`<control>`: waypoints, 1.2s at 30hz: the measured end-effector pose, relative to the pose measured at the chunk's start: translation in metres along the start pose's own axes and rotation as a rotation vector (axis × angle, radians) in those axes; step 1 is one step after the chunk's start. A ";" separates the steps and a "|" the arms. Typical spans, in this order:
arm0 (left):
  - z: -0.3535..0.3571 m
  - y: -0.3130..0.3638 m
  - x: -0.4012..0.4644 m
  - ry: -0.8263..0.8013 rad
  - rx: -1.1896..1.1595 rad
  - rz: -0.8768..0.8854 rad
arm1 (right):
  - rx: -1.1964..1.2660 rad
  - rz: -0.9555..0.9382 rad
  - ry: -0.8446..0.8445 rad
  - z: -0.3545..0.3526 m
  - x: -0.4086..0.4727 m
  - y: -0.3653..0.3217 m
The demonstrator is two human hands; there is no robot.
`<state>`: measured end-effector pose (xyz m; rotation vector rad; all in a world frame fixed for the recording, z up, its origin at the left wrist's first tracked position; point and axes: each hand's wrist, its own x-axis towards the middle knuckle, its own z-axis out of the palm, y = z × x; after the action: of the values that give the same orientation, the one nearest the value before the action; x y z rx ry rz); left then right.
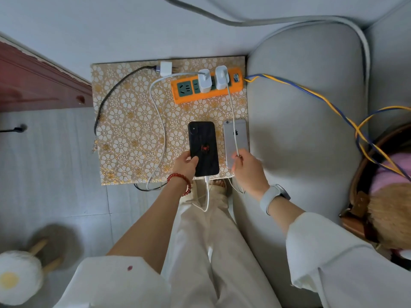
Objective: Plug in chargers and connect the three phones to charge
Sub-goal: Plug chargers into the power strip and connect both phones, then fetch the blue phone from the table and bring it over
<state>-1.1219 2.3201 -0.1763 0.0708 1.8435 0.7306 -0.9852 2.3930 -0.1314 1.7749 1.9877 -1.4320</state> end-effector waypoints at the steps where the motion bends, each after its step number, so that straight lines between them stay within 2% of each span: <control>1: 0.004 0.001 0.001 -0.003 -0.021 -0.015 | -0.035 -0.021 0.033 -0.003 -0.003 0.004; 5: 0.010 0.002 0.006 0.048 0.086 0.001 | -0.121 -0.061 0.130 -0.009 -0.009 0.014; 9: 0.017 0.002 0.008 0.189 0.451 0.114 | -0.130 -0.044 0.141 -0.012 -0.005 0.015; 12: 0.026 0.001 0.002 0.240 0.579 0.128 | -0.117 -0.026 0.126 -0.011 -0.003 0.016; 15: 0.033 0.001 0.000 0.219 0.655 0.117 | -0.111 -0.043 0.105 -0.010 -0.002 0.015; 20: 0.026 0.007 -0.006 0.131 0.677 0.087 | -0.084 -0.053 0.043 -0.013 -0.002 0.012; 25: -0.017 0.021 -0.035 0.168 0.652 0.173 | -0.013 -0.028 -0.029 -0.018 -0.016 -0.015; 28: -0.053 0.035 -0.067 0.270 0.616 0.273 | -0.030 -0.102 0.041 -0.022 -0.033 -0.049; 30: -0.085 0.041 -0.096 0.358 0.581 0.335 | -0.064 -0.218 0.032 -0.020 -0.051 -0.080; 33: -0.139 0.043 -0.147 0.480 0.516 0.420 | -0.066 -0.384 -0.075 -0.009 -0.088 -0.136; 36: -0.205 0.019 -0.218 0.673 0.413 0.473 | -0.081 -0.573 -0.195 0.020 -0.149 -0.195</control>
<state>-1.2186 2.1602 0.0581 0.6087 2.6532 0.7294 -1.1096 2.2988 0.0589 1.0184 2.5124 -1.5530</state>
